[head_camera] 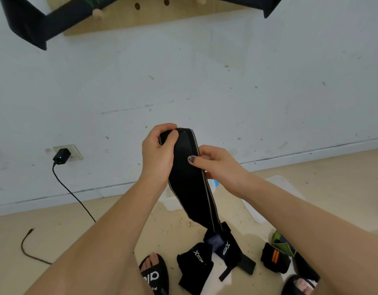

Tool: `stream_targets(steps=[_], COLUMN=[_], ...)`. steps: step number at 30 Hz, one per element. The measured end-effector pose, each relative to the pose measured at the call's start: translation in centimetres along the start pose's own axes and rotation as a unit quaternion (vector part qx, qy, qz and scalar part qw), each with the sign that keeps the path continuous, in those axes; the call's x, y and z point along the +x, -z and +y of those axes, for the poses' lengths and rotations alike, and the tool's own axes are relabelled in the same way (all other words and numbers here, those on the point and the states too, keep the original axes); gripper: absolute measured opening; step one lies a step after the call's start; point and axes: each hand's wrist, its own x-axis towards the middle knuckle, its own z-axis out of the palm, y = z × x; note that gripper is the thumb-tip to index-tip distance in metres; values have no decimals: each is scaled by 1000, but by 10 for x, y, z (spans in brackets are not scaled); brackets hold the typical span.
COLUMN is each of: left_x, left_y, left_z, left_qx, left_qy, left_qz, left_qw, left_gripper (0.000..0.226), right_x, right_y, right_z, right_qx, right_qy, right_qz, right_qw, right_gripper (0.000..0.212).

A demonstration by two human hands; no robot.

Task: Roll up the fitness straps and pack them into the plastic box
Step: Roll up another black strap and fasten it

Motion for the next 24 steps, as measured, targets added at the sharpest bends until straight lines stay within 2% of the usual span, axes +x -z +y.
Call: stream_targets(steps=[3,6,9,13,15,17,21,24], left_x=[1,-2,-10,-14,-15,-18,-21,-22], left_y=[0,-4,-13,-20,-20,-20,-23,-25], left_z=[0,0,0,0,0,0,0,2], left_qx=[21,85,107,93,95,106,113,96], left_qy=[-16,-75,-97,-38,0,34,-6,1], left_qz=[8,-29,-63,-85,-98,-114,-139,-119], left_qw=[1000,993,988,991,991,987,984,988], left_gripper=[15,14,14,23,33,34,24,25], right_x=[-2,-2,1,5,5,6,3,3], right_y=[-2,-3,-7,-11,-10,-10,-9,-13], right_z=[-5,-10,-11,-8,-10,-10,-16,-19], right_qx=[16,48,45,20,18,25,90,63], right_qy=[-7,-30,-26,6,23,23,-12,13], right_qz=[-6,-1,80,174,200,213,185,205], right_qw=[1000,998,995,985,979,976,979,977], right_gripper=[22,37,40,42,42,41,34,36])
